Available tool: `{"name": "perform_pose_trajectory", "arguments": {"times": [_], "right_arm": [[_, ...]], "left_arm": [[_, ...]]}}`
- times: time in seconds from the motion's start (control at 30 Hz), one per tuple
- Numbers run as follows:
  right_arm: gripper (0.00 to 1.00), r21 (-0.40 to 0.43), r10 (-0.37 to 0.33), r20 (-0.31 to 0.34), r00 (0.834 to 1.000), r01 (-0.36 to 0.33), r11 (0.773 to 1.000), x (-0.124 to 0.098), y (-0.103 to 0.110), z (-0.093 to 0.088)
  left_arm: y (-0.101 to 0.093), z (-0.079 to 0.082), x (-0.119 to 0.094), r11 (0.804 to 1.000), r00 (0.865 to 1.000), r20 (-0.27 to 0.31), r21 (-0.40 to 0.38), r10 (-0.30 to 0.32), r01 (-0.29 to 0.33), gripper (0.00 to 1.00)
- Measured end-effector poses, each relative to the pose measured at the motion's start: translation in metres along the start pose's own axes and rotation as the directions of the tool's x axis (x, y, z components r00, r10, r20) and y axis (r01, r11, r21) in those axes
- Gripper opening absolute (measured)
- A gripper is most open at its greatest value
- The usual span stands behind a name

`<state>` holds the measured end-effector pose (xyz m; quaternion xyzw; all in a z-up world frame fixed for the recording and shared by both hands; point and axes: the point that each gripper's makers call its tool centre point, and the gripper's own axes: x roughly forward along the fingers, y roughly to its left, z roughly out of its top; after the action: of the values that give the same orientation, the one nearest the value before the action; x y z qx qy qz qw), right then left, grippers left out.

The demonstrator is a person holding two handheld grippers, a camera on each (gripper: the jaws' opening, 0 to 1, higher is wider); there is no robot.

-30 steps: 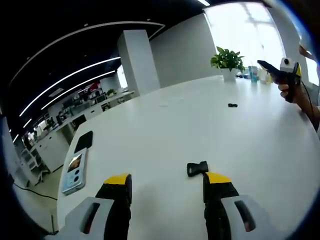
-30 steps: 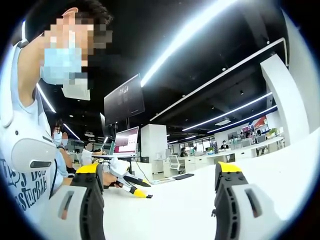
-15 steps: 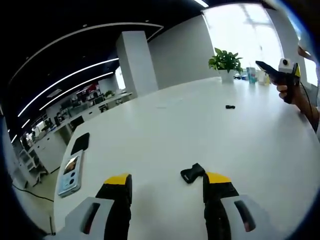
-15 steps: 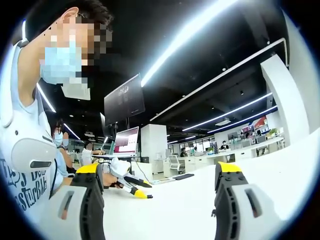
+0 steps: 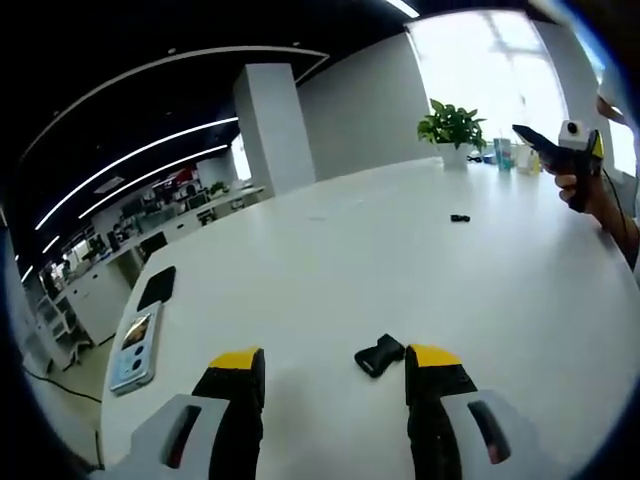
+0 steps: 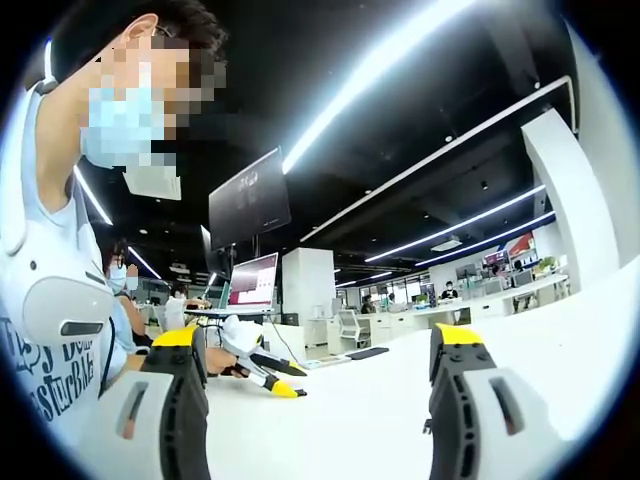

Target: Snap the two parts of the plastic buckle together until the buckle closes and remains connected.

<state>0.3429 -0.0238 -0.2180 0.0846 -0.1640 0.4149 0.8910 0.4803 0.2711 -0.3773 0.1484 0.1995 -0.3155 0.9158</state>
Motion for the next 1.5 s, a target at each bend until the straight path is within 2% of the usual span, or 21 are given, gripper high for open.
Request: {"name": "perform_pose_trajectory", "arguments": {"times": [0.4,0.5,0.83,0.93,1.03,1.07,1.5], "right_arm": [[0.94,0.001,0.004,-0.002,1.0,-0.004,1.0,0.0,0.001,-0.001],[0.94,-0.001,0.002,-0.005,1.0,-0.002,1.0,0.0,0.0,-0.001],[0.94,-0.002,0.011,-0.01,1.0,-0.011,1.0,0.0,0.003,-0.002],[0.94,-0.002,0.01,-0.014,1.0,-0.01,1.0,0.0,0.003,-0.003],[0.94,0.004,0.004,-0.01,1.0,-0.004,1.0,0.0,0.001,-0.003],[0.94,0.005,0.003,-0.009,1.0,-0.003,1.0,0.0,0.001,-0.003],[0.94,0.001,0.013,-0.013,1.0,-0.013,1.0,0.001,0.003,-0.003]], "left_arm": [[-0.002,0.001,0.005,1.0,1.0,0.008,-0.003,0.017,-0.017,0.55],[-0.004,0.002,0.005,0.999,1.0,0.011,0.029,0.013,-0.013,0.54],[-0.018,-0.001,0.001,0.997,0.997,0.009,0.016,-0.075,0.074,0.54],[-0.02,-0.002,-0.001,0.995,0.995,0.007,0.019,-0.096,0.096,0.48],[-0.022,-0.007,-0.001,0.993,0.994,-0.002,0.036,-0.109,0.109,0.29],[-0.02,-0.007,0.0,0.994,0.995,-0.002,0.039,-0.101,0.101,0.28],[-0.027,-0.006,0.0,0.992,0.993,0.004,0.039,-0.118,0.118,0.23]]}}
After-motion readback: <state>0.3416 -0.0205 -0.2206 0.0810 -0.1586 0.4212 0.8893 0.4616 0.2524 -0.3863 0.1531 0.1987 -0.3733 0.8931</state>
